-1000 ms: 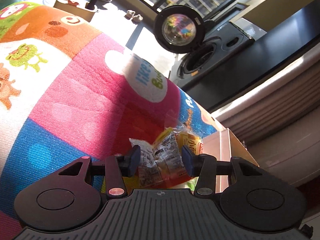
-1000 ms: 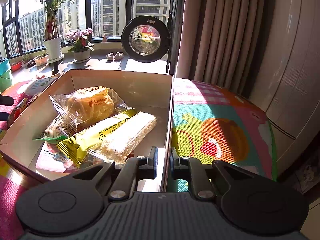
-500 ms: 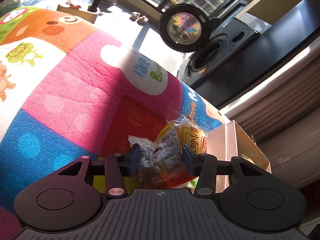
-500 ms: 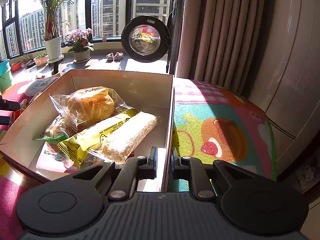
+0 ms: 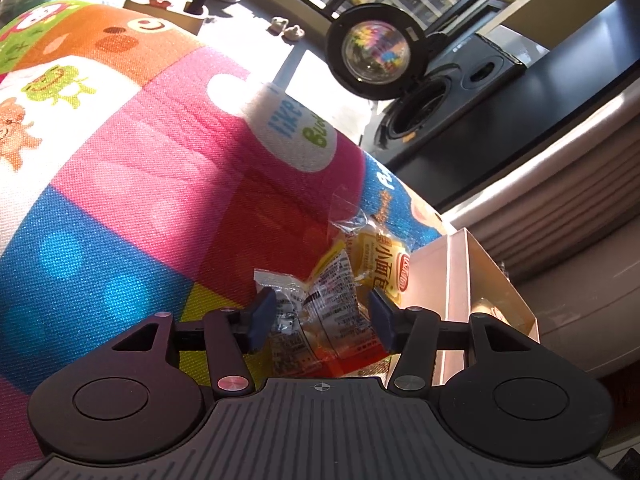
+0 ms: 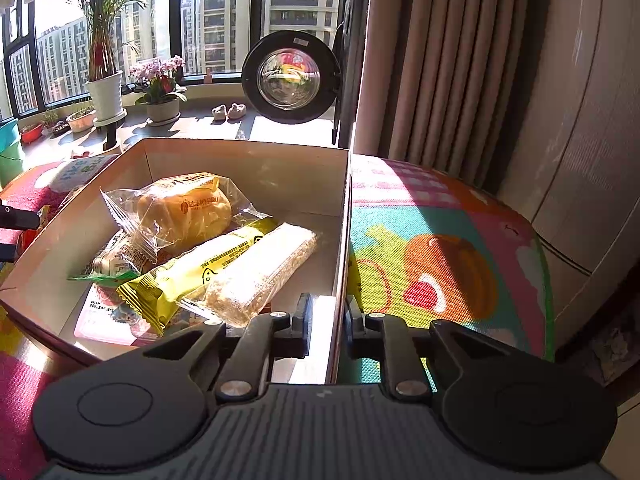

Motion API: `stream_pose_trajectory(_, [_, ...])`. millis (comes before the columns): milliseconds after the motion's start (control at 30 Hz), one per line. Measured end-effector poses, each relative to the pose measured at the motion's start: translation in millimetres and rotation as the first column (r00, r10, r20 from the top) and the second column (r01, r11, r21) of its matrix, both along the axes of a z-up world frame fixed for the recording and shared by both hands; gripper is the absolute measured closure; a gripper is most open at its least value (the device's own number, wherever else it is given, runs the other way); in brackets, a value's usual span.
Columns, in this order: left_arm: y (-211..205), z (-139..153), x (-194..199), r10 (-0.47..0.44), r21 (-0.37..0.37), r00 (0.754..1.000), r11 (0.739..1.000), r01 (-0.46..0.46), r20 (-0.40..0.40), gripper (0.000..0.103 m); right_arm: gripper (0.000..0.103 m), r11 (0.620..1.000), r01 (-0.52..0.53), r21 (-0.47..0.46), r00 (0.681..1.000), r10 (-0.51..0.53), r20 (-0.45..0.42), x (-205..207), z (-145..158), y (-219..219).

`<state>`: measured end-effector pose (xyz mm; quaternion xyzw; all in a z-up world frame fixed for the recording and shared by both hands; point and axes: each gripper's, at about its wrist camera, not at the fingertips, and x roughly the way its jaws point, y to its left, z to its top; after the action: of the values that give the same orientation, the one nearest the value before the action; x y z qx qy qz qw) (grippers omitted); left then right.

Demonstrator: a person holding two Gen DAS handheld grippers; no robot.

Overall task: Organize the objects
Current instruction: 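Reach the left gripper to another wrapped bun packet and grasp it, then lift the second bun packet with the left gripper and carry it over the box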

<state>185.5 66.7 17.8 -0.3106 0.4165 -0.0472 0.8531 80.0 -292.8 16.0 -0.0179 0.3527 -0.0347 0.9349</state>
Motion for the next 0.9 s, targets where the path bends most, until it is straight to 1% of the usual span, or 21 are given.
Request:
stream_pose_trajectory(100, [-10.8, 3.8, -3.5, -0.071, 0.109, 0.996, 0.992, 0.066, 0.046, 0.046, 0.086, 1.000, -0.001, 0.000, 1.000, 0.001, 0.000, 0.1, 0.1, -0.1])
stream_pose_trajectory(133, [-14.5, 5.4, -5.5, -0.098, 0.148, 0.993, 0.985, 0.088, 0.063, 0.046, 0.086, 1.000, -0.001, 0.000, 1.000, 0.001, 0.000, 0.1, 0.1, 0.0])
stream_pose_trajectory(167, [-18.4, 7.4, -8.4, -0.129, 0.196, 0.988, 0.974, 0.111, 0.083, 0.043, 0.086, 1.000, -0.001, 0.000, 1.000, 0.001, 0.000, 0.1, 0.1, 0.1])
stream_pose_trajectory(267, [-29.2, 12.0, -18.5, -0.220, 0.309, 0.967, 0.936, 0.171, 0.130, 0.043, 0.086, 1.000, -0.001, 0.000, 1.000, 0.001, 0.000, 0.1, 0.1, 0.0])
stream_pose_trajectory(300, [-33.1, 13.7, -21.8, -0.250, 0.342, 0.958, 0.920, 0.191, 0.140, 0.043, 0.086, 1.000, -0.001, 0.000, 1.000, 0.001, 0.000, 0.1, 0.1, 0.0])
stream_pose_trajectory(333, [-38.1, 16.0, -25.3, -0.288, 0.381, 0.946, 0.899, 0.215, 0.146, 0.043, 0.086, 1.000, -0.001, 0.000, 1.000, 0.001, 0.000, 0.1, 0.1, 0.0])
stream_pose_trajectory(400, [-44.6, 18.2, -29.1, -0.333, 0.425, 0.932, 0.871, 0.246, 0.144, 0.043, 0.086, 1.000, 0.000, 0.000, 1.000, 0.000, 0.000, 0.1, 0.1, 0.0])
stream_pose_trajectory(433, [-46.7, 19.1, -30.4, -0.347, 0.437, 0.927, 0.862, 0.256, 0.142, 0.043, 0.086, 1.000, 0.000, 0.000, 1.000, 0.000, 0.000, 0.1, 0.1, 0.0])
stream_pose_trajectory(467, [-47.4, 19.9, -31.0, -0.356, 0.436, 0.925, 0.859, 0.269, 0.132, 0.043, 0.086, 1.000, 0.000, 0.001, 1.000, 0.000, 0.001, 0.0, 0.2, 0.0])
stream_pose_trajectory(533, [-45.9, 19.0, -31.0, -0.352, 0.417, 0.928, 0.867, 0.274, 0.121, 0.041, 0.086, 1.000, 0.000, 0.003, 1.000, 0.000, 0.002, -0.6, 0.0, 1.2])
stream_pose_trajectory(600, [-42.8, 14.2, -29.6, -0.335, 0.382, 0.936, 0.883, 0.272, 0.109, 0.034, 0.086, 1.000, 0.001, 0.004, 1.000, -0.001, 0.003, -1.1, 0.2, 1.8])
stream_pose_trajectory(633, [-42.0, 10.4, -27.2, -0.323, 0.374, 0.942, 0.888, 0.267, 0.094, 0.034, 0.086, 1.000, 0.001, 0.005, 1.000, -0.001, 0.003, -1.4, 0.3, 1.9])
stream_pose_trajectory(667, [-42.7, 4.4, -24.3, -0.309, 0.380, 0.949, 0.887, 0.263, 0.065, 0.038, 0.086, 1.000, 0.000, 0.005, 1.000, 0.000, 0.003, -1.4, 0.3, 1.9])
stream_pose_trajectory(700, [-43.5, -1.2, -22.8, -0.299, 0.389, 0.953, 0.885, 0.256, 0.052, 0.040, 0.085, 1.000, 0.000, 0.005, 1.000, 0.000, 0.003, -1.6, 0.4, 2.1])
stream_pose_trajectory(733, [-43.9, -1.6, -24.7, -0.299, 0.395, 0.951, 0.886, 0.244, 0.081, 0.040, 0.085, 1.000, -0.001, 0.007, 1.000, 0.001, 0.003, -1.9, 0.5, 2.1])
stream_pose_trajectory(833, [-42.0, -1.7, -23.4, -0.282, 0.368, 0.955, 0.901, 0.230, 0.094, 0.041, 0.085, 1.000, -0.002, 0.008, 1.000, 0.002, 0.002, -2.3, 0.8, 2.4])
stream_pose_trajectory(900, [-42.2, 0.2, -24.0, -0.282, 0.376, 0.954, 0.899, 0.224, 0.106, 0.045, 0.085, 1.000, -0.002, 0.007, 1.000, 0.002, 0.001, -1.8, 1.0, 1.9])
